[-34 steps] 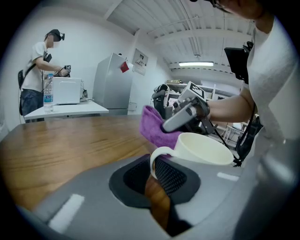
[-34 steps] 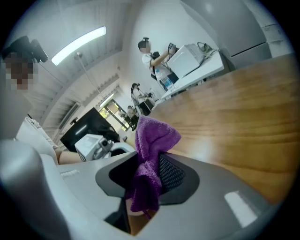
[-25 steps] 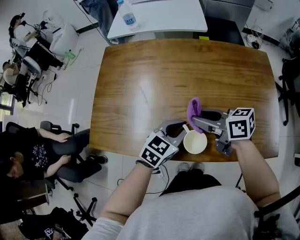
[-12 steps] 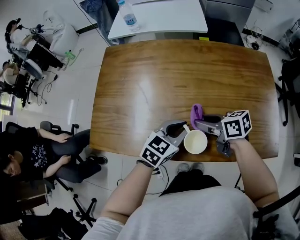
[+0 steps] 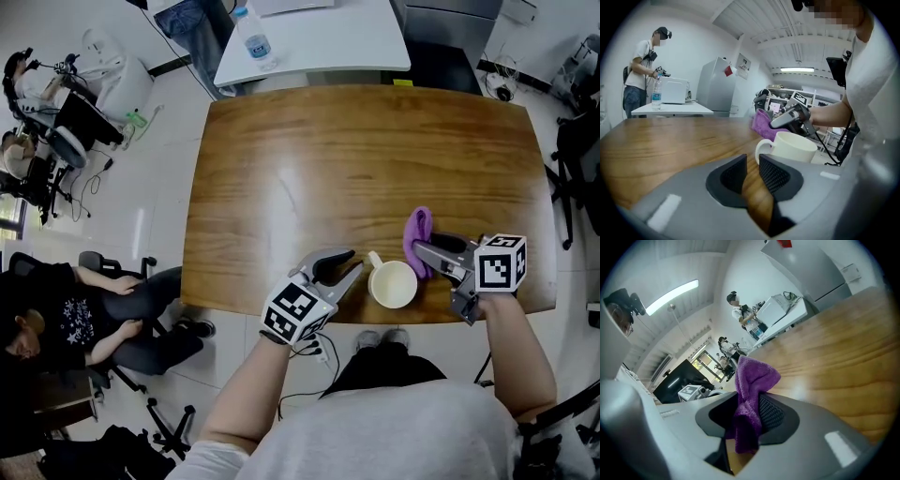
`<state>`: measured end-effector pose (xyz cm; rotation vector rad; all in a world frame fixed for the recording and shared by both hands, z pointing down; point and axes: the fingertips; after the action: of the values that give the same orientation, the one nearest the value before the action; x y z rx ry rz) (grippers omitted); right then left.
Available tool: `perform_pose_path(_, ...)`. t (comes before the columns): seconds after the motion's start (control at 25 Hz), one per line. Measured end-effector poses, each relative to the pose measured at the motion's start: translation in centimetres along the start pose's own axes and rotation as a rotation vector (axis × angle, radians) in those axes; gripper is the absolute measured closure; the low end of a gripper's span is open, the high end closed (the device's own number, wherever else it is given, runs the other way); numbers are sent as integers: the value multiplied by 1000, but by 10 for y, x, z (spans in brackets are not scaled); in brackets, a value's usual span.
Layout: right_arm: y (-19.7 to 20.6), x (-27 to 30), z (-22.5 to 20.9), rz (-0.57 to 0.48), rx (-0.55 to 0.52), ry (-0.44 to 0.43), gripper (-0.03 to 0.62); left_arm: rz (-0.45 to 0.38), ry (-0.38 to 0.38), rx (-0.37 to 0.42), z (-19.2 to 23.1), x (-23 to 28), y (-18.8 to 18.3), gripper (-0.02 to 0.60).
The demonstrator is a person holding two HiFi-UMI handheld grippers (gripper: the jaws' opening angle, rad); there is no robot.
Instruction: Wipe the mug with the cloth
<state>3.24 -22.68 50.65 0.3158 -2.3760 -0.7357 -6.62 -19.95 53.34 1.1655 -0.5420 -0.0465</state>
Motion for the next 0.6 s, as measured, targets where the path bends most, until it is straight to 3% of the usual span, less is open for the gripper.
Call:
perform_pose_path(0.12, -19, -33, 28, -94, -29, -14, 461, -94, -37, -11, -6, -23, -26, 583)
perform_pose_path(0.28, -24, -73, 85, -156, -108, -79, 461, -236, 21, -3, -53, -49, -77, 584)
perform_pose_path(0.44, -1, -114, 128, -188, -172, -128, 461, -241, 48, 44, -108, -58, -96, 584)
perform_pose_path(0.6, 55, -161, 144, -201, -220, -103, 461, -274, 61, 17, -175, -67, -93, 584)
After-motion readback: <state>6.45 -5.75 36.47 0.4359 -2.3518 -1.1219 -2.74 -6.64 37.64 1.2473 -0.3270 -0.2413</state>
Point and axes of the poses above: the fingertips, and each gripper's own axes: x forward along the fingers, z to its left, y out of its underside, and after that the axes turned 10 degrees about y, right-handed
